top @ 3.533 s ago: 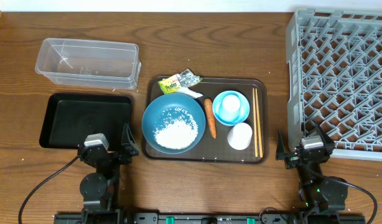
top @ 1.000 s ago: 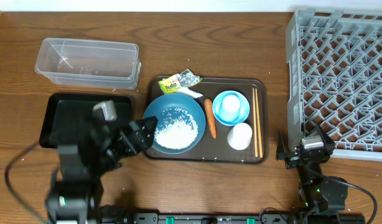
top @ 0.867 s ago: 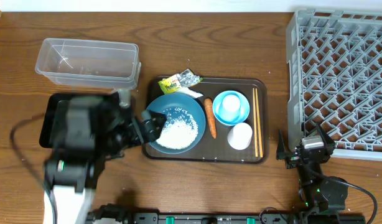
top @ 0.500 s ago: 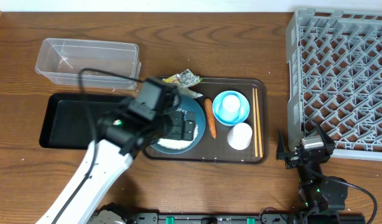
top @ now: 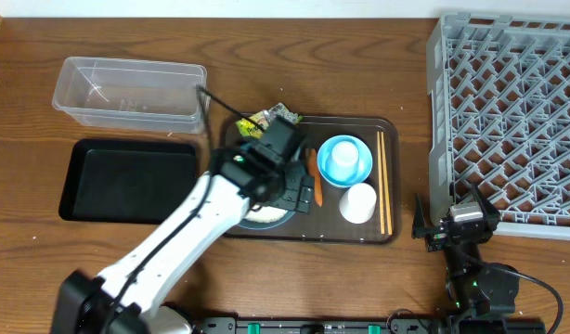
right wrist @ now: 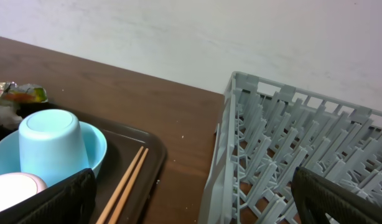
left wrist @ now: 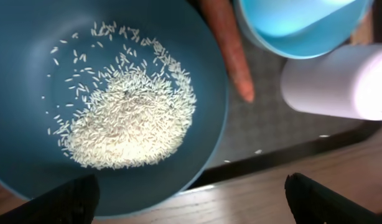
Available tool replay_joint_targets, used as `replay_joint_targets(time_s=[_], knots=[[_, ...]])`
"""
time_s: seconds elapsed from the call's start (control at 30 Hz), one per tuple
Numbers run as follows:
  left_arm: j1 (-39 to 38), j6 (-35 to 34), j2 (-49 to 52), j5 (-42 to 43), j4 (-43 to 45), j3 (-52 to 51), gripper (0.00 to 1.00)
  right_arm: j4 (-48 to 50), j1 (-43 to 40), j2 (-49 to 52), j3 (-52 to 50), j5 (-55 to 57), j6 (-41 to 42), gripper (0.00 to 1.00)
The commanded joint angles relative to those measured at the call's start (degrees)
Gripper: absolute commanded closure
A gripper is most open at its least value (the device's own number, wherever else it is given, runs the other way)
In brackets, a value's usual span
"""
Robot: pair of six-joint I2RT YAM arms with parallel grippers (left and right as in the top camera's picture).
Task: Sort waste into correct bins and load items into the dishwasher rack
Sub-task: 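Lower the left gripper and grasp the rim of the blue bowl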
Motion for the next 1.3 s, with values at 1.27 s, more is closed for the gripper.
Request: replay_joint_targets(time_s=[1.27], knots=[[-7.2,0.7,16.7,-10.4,7.5,-2.6,0.25,-0.2,0.3,-0.3,-0.1,0.2,-0.6,0.01]])
